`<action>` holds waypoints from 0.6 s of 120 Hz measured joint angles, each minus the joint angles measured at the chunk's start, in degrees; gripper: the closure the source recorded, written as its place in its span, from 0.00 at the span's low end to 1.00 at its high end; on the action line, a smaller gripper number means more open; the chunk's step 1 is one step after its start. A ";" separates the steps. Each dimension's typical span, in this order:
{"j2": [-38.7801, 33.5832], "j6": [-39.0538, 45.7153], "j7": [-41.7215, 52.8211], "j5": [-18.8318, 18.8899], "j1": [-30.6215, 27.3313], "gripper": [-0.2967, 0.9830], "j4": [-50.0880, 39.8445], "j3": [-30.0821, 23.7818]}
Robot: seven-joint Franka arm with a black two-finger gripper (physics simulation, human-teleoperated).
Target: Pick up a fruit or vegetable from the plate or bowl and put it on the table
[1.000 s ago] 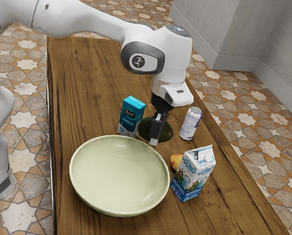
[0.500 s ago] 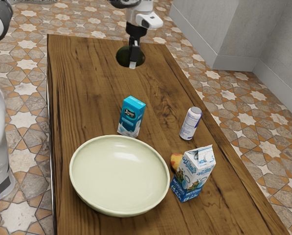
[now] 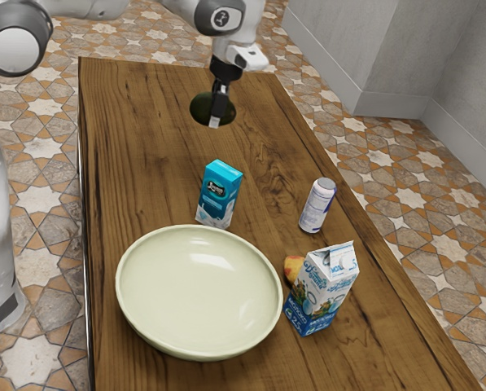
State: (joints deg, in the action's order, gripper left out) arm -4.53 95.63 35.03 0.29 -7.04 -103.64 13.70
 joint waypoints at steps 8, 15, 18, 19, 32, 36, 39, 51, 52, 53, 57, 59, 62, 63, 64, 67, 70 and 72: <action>0.06 0.08 0.72 -0.04 -0.37 0.33 0.00 0.01; 0.07 0.13 1.29 -0.08 -0.39 0.30 0.00 0.02; 0.08 0.14 1.51 -0.10 -0.33 0.29 0.00 0.02; 0.08 0.15 1.59 -0.10 -0.31 0.28 0.00 0.02; 0.08 0.19 2.46 -0.16 -0.07 0.26 0.00 0.02; 0.20 0.23 2.69 -0.22 -0.08 0.25 0.03 0.02; 0.53 0.33 2.84 -0.32 -0.15 0.25 0.05 0.01; 1.66 2.24 3.50 -1.45 -0.48 0.24 0.65 -0.39; 1.76 2.38 3.66 -1.22 -0.50 0.24 1.02 -0.48; 1.85 2.51 3.82 -1.01 -0.50 0.24 1.34 -0.56; 2.07 2.94 4.94 0.08 -0.89 0.24 2.91 -1.45; 2.13 3.05 5.75 0.56 -1.15 0.24 3.93 -2.06; 2.16 3.06 6.99 1.26 -1.28 0.24 5.31 -2.87; 2.16 3.04 7.40 1.49 -1.24 0.24 5.72 -3.08; 2.17 2.97 7.81 1.78 -1.24 0.23 6.23 -3.36; 2.19 2.65 9.03 2.90 -1.30 0.23 7.82 -4.35; 2.19 2.32 10.25 4.06 -1.00 0.23 9.07 -5.19; 2.19 2.13 11.07 4.73 -0.60 0.23 9.65 -5.62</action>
State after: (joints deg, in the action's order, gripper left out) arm -2.35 97.75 46.10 5.02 -7.64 -93.99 8.08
